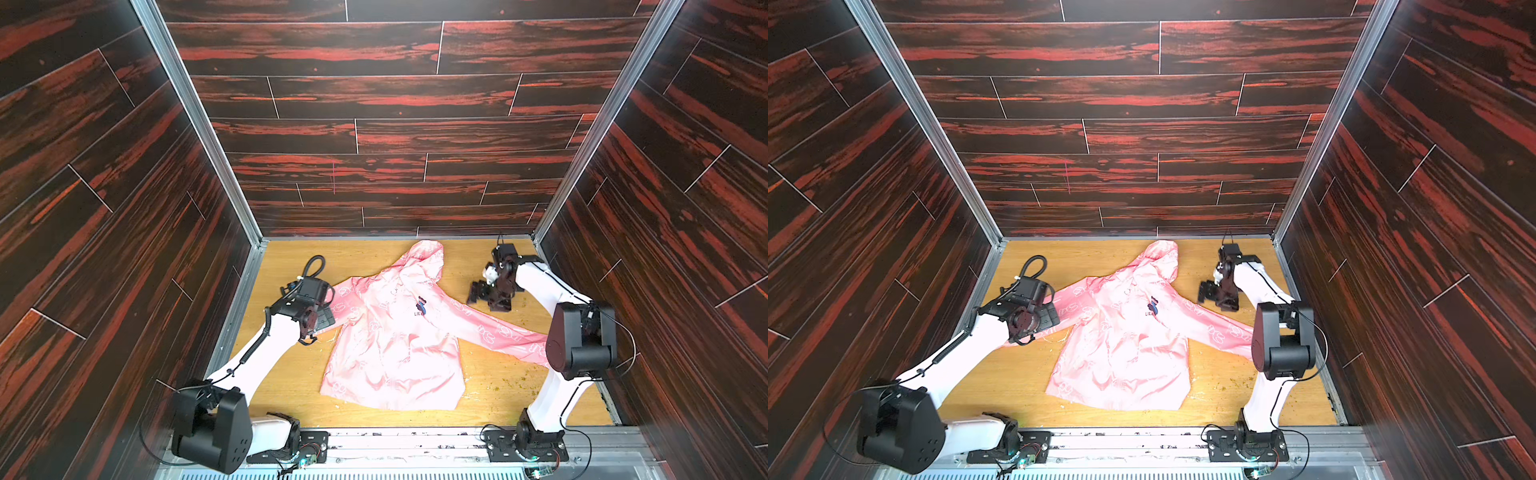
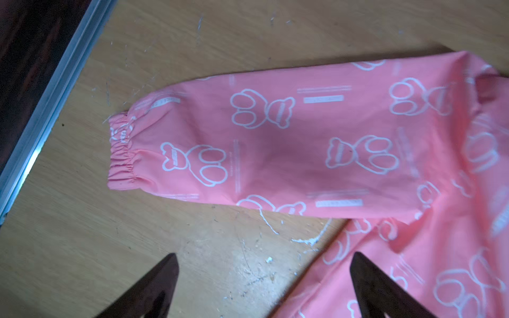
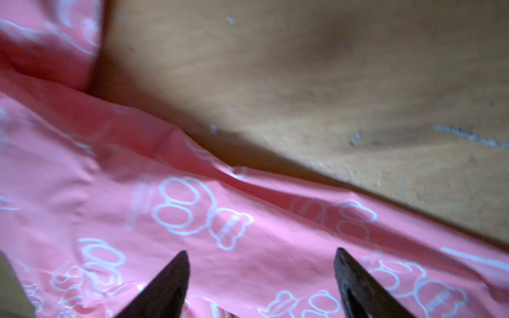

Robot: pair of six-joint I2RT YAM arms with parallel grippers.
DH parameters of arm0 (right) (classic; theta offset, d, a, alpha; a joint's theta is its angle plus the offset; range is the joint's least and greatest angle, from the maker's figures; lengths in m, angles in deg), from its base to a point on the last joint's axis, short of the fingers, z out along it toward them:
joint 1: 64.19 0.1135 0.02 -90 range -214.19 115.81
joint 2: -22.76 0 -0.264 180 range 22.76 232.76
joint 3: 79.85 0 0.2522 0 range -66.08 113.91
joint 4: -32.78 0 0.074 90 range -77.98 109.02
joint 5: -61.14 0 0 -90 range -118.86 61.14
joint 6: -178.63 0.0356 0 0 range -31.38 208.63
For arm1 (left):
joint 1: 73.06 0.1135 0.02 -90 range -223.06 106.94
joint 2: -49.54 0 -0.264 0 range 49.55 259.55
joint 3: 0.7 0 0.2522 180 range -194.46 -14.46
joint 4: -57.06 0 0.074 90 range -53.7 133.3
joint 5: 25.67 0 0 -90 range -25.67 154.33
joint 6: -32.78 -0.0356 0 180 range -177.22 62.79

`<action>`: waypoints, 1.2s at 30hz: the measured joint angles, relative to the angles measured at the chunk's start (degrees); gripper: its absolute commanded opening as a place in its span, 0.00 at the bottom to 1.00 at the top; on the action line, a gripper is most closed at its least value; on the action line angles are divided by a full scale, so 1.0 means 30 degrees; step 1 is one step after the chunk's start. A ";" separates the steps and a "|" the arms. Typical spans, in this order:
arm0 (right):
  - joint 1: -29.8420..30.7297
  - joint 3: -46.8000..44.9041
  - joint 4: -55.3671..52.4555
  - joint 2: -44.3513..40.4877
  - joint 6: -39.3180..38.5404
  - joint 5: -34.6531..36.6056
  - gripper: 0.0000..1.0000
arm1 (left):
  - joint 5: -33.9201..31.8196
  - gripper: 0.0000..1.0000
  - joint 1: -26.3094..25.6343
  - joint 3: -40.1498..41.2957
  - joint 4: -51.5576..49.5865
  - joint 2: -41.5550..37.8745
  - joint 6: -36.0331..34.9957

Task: Unzip the jacket
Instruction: Flatten out the jacket at the center of the board.

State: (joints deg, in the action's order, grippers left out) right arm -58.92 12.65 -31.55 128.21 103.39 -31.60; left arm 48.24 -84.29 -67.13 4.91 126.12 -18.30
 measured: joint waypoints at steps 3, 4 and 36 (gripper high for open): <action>-0.0262 -0.1443 -0.0117 -0.0189 0.0233 0.0590 0.41 | 0.1202 0.52 0.1501 0.0554 0.1020 0.0947 0.0066; -0.0270 -0.1778 -0.0124 -0.0189 0.0335 0.0678 0.41 | 0.1734 0.47 0.1836 0.0670 0.1362 0.1384 0.0051; 0.2164 -0.5115 -0.1297 -0.1384 0.1632 0.4160 0.48 | 0.4539 0.60 0.4371 0.1581 0.7286 0.5311 0.3359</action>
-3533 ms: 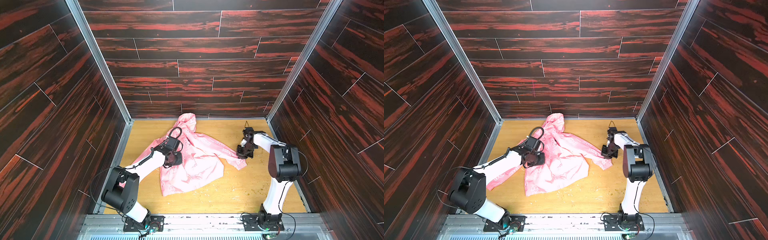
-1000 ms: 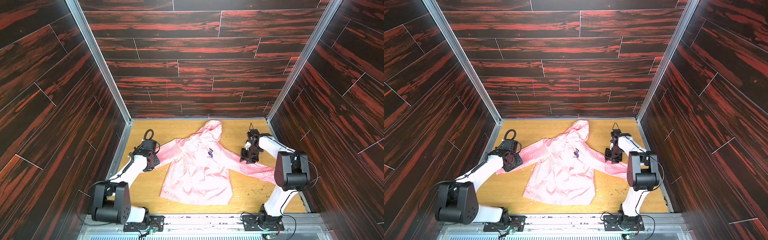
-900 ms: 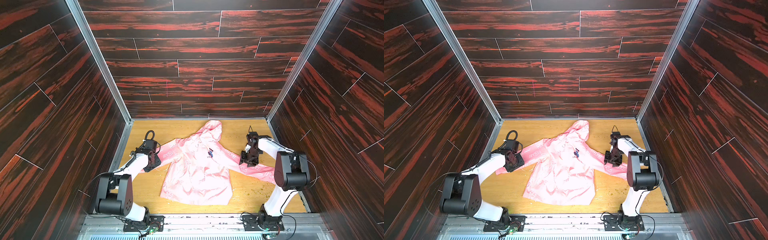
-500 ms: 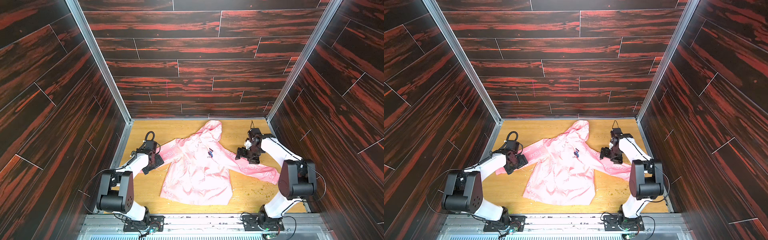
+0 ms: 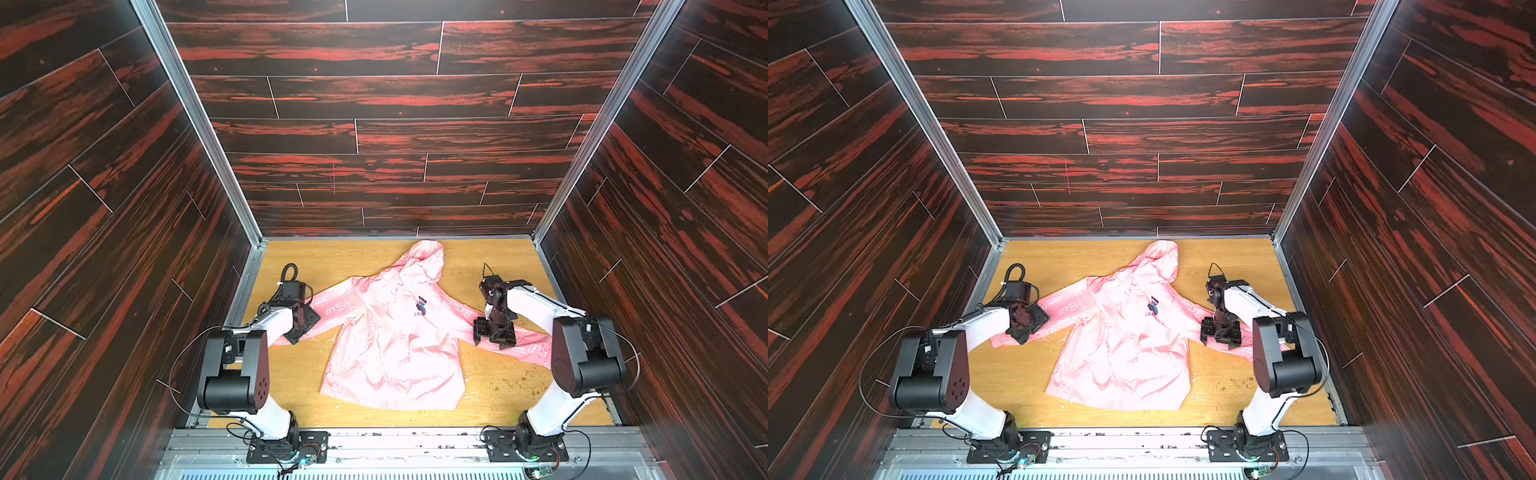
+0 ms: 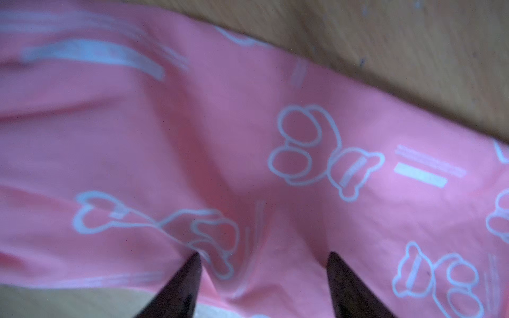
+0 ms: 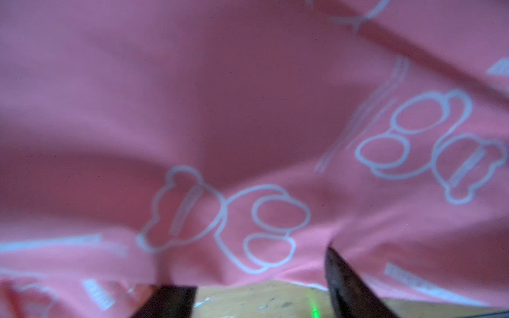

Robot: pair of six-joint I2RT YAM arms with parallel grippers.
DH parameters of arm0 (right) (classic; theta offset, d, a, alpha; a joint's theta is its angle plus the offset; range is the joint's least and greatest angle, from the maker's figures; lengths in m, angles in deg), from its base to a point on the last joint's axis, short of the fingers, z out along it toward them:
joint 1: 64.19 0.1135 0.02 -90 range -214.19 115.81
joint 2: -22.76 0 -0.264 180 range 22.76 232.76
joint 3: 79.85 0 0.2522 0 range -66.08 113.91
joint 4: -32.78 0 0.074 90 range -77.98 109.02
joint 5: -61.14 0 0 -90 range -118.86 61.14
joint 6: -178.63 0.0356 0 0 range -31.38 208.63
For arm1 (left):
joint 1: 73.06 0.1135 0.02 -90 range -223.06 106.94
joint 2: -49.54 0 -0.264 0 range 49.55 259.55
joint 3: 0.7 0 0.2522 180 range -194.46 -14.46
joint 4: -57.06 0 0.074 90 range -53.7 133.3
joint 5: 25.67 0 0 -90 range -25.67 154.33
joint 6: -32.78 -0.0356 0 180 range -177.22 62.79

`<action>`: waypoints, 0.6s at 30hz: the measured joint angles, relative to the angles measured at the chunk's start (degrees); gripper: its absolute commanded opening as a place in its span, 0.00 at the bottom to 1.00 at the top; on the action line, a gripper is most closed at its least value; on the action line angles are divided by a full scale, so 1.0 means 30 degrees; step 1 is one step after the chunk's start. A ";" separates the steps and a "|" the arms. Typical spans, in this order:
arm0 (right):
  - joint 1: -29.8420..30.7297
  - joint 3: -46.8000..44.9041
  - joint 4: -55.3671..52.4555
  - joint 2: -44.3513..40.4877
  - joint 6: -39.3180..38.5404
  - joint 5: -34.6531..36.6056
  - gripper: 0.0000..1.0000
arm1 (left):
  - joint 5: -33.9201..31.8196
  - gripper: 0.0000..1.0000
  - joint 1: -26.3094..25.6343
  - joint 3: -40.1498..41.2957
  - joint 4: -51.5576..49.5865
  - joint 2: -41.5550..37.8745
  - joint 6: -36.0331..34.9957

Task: Unzip the jacket
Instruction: Flatten out the jacket at the center of the board.

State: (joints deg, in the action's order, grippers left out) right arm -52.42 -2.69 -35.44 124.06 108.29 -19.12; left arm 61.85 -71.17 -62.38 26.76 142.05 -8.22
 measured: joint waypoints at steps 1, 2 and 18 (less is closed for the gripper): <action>0.0000 0.0058 0.0022 0.0393 -0.0007 0.0240 0.42 | 0.0051 0.56 0.0124 0.0058 0.0357 0.0044 0.0335; 0.0000 0.0102 0.0109 0.0860 -0.0066 0.0525 0.36 | 0.0131 0.52 0.0255 0.0153 0.0758 0.0066 0.0656; -0.3337 0.2171 0.0015 0.1778 -0.1180 0.2055 0.00 | 0.1413 0.00 0.3075 0.1005 0.4860 0.0889 0.2229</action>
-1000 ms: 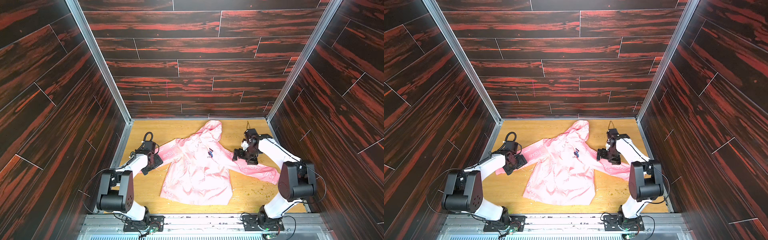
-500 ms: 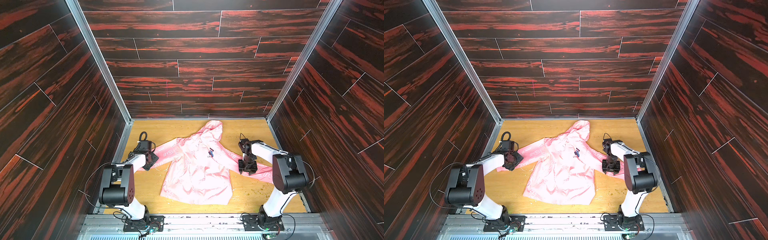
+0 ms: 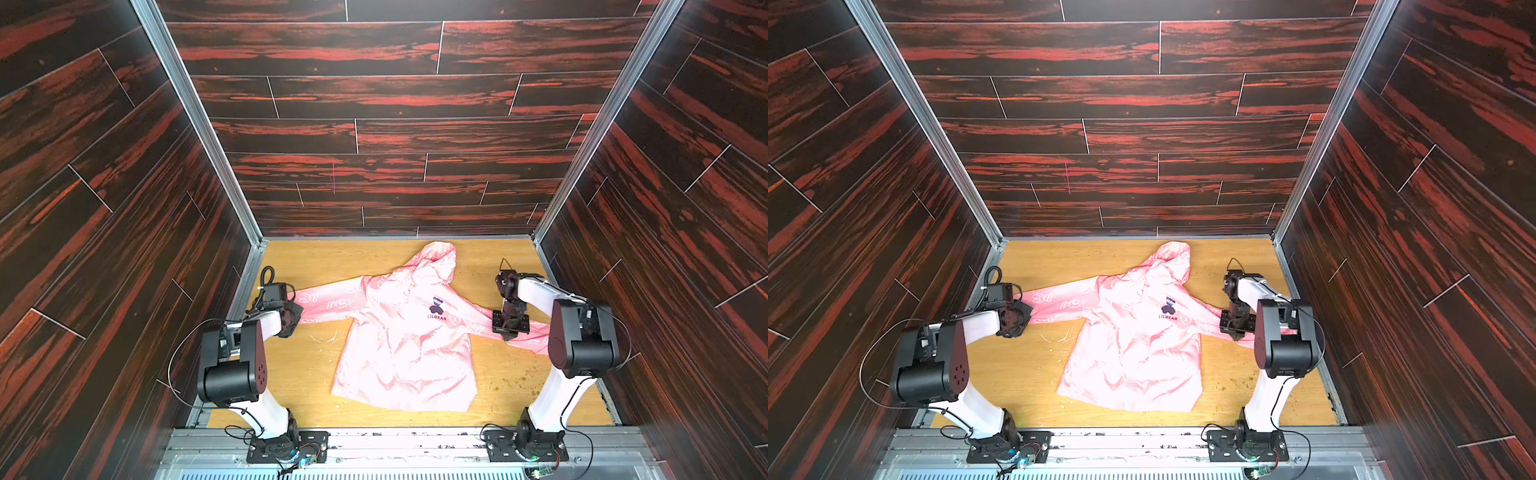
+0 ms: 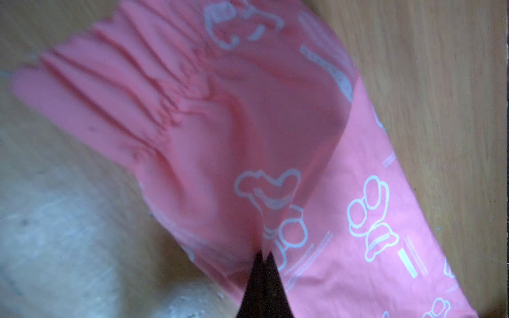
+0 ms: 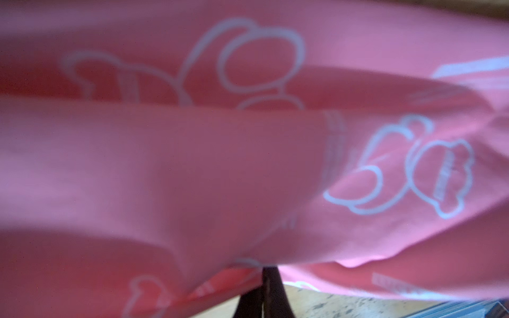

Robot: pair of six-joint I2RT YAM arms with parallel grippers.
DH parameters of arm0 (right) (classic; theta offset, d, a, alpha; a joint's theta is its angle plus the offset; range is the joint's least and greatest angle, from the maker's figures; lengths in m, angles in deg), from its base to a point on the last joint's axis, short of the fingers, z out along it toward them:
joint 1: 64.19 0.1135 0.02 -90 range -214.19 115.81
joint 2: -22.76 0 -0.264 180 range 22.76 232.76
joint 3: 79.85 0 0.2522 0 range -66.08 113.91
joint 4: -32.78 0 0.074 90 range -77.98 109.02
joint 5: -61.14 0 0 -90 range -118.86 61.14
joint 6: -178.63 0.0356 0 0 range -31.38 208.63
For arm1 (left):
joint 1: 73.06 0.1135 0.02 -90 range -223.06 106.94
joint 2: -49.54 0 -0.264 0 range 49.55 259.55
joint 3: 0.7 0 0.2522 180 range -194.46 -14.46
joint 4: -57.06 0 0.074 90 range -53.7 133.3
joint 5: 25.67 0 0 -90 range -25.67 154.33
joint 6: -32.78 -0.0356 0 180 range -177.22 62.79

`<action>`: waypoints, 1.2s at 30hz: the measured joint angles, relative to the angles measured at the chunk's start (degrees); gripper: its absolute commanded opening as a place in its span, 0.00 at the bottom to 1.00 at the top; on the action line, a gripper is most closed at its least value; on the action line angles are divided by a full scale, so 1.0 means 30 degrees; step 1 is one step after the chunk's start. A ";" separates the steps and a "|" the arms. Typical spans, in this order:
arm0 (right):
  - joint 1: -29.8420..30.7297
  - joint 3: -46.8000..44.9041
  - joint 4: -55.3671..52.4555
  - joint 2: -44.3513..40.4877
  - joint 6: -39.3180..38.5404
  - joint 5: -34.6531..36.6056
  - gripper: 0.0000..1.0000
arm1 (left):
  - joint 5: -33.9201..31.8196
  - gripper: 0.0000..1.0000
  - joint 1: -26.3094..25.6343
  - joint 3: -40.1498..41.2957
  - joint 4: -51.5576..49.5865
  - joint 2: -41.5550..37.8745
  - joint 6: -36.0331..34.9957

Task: Unzip the jacket
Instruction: Flatten out the jacket at the center of the board.

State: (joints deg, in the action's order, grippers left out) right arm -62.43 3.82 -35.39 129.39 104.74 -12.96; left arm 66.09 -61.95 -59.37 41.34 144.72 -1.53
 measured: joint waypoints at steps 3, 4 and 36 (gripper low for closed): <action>-0.0328 0.0437 -0.0015 0.0015 -0.0284 0.0481 0.03 | -0.0619 0.00 0.0495 0.0474 -0.0517 -0.1071 -0.0219; -0.0408 0.0532 -0.0058 0.0044 -0.0364 0.0670 0.10 | -0.0933 0.00 0.0692 0.0678 -0.0721 -0.1617 -0.0299; 0.1756 1.9817 0.1676 0.9923 0.2127 -1.2655 0.85 | 0.6703 1.00 -0.6747 -1.6385 -0.8903 0.7111 -1.1774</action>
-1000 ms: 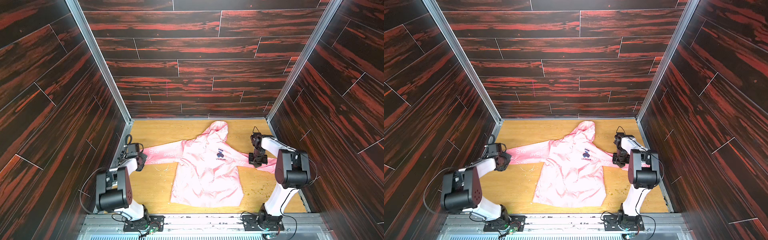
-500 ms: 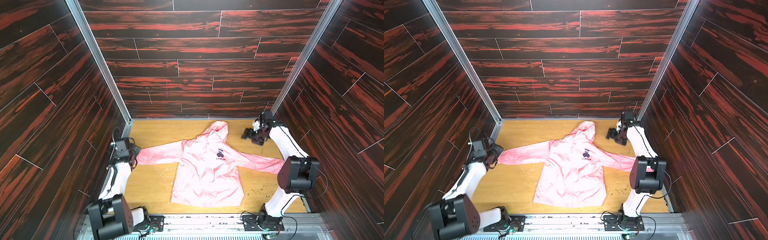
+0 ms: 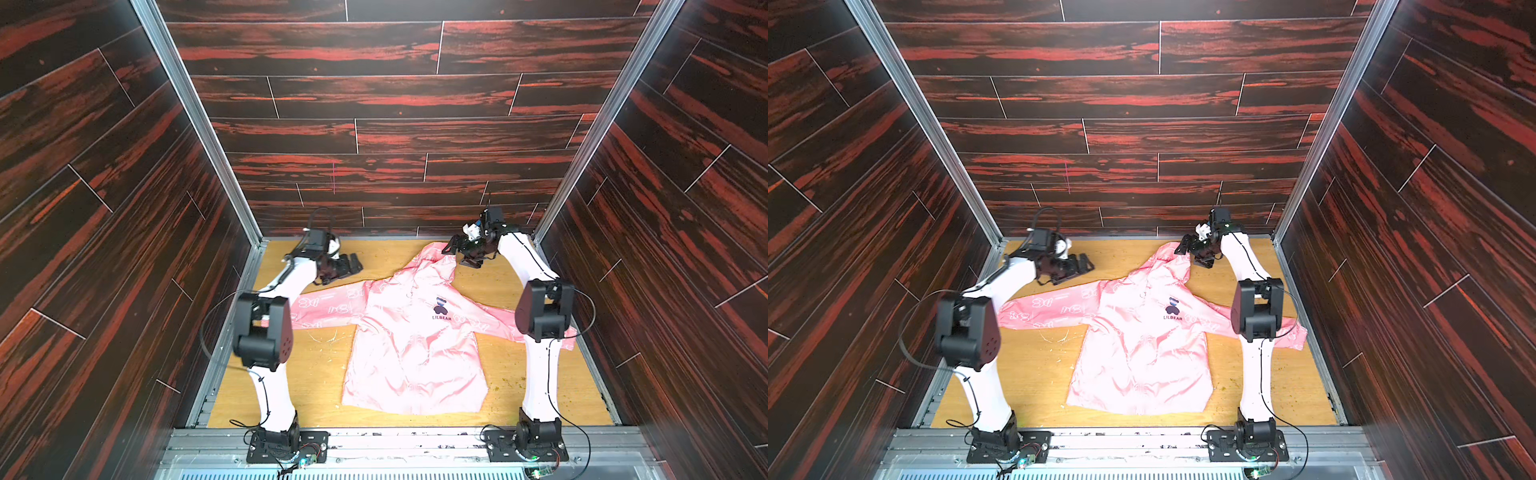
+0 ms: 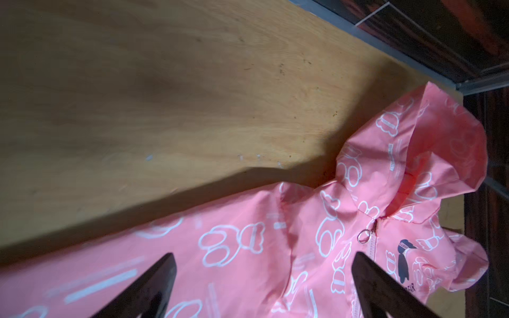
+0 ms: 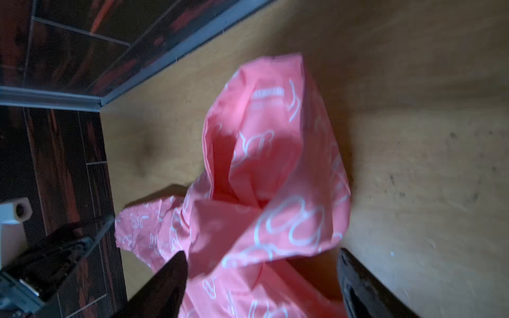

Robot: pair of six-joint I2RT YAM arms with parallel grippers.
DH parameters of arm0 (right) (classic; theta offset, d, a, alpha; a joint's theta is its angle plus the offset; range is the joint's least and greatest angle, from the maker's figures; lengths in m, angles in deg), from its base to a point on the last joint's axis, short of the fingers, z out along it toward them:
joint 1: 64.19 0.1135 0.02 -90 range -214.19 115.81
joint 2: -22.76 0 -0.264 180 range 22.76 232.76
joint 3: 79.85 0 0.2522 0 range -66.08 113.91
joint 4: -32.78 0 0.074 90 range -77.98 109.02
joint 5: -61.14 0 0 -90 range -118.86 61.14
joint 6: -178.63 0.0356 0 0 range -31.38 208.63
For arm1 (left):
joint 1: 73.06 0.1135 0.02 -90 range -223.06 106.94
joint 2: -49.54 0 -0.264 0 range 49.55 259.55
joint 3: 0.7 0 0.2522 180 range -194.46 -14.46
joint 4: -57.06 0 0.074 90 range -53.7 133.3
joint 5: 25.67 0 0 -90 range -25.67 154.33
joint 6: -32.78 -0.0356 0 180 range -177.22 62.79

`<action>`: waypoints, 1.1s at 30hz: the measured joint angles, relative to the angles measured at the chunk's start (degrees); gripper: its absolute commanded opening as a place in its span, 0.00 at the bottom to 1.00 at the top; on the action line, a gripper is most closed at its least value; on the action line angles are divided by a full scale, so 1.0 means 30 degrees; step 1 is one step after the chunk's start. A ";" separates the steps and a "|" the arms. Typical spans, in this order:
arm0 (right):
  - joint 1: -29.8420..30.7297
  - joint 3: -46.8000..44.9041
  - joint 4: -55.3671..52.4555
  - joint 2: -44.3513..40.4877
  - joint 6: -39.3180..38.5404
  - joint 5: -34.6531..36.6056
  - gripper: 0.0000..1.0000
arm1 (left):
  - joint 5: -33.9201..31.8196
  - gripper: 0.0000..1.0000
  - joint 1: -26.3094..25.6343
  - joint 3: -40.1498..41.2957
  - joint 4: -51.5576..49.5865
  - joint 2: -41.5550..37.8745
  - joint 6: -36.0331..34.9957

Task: Unzip the jacket
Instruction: Flatten out the jacket at the center of the board.

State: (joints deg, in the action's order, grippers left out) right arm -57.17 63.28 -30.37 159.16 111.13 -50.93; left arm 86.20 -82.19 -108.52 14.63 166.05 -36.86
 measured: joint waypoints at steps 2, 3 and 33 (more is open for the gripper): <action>0.0000 0.2608 -0.0838 0.1574 0.0015 0.0350 0.85 | 0.0007 1.00 -0.0568 -0.1537 -0.0896 0.1275 -0.0495; 0.0022 0.4116 -0.1348 0.2448 -0.0007 0.0707 0.84 | -0.0007 1.00 -0.0801 -0.2200 -0.1326 0.1843 -0.0663; 0.5646 -0.3286 1.4222 0.0874 -1.7660 1.4753 0.00 | -0.2943 0.72 -0.3220 0.0022 0.0656 0.2856 -0.0262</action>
State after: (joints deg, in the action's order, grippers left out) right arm -40.23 53.42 12.30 161.78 58.15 -6.67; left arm 77.37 -91.85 -108.46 16.60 174.62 -37.64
